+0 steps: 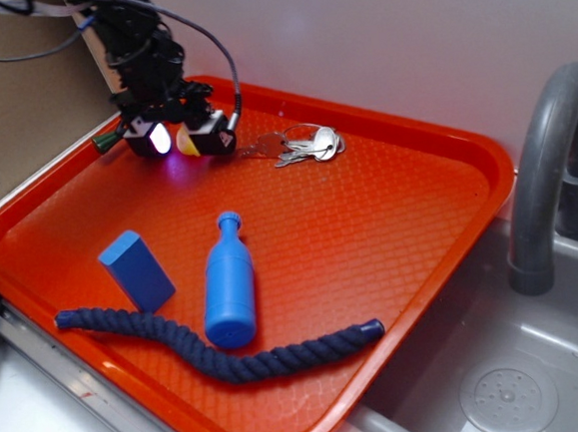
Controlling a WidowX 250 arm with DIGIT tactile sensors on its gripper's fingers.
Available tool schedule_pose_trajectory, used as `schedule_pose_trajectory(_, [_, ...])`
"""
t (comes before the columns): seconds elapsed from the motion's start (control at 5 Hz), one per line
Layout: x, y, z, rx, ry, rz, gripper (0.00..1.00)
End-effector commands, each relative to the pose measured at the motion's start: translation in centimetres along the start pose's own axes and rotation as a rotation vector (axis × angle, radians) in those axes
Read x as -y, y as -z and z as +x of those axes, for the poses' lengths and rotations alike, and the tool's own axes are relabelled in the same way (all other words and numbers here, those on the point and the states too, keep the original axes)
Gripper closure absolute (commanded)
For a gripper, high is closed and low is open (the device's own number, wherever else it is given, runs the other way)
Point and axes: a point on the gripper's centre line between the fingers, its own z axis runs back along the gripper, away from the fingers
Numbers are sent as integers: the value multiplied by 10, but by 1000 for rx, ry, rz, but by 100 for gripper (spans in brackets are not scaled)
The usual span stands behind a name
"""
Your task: Grab the yellow duck.
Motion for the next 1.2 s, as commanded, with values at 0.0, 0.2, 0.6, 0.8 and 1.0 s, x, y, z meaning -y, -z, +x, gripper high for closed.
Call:
schedule_pose_trajectory(0.0, [5, -8, 3, 31, 28, 9, 100])
schedule_pose_trajectory(0.2, [7, -34, 6, 44, 69, -28, 100])
schedule_pose_trajectory(0.6, [20, -137, -18, 28, 296, -50, 100])
schedule_pose_trajectory(0.8, [37, -187, -26, -6, 404, -72, 100])
schedule_pose_trajectory(1.0, [48, -229, -39, 35, 456, -38, 100])
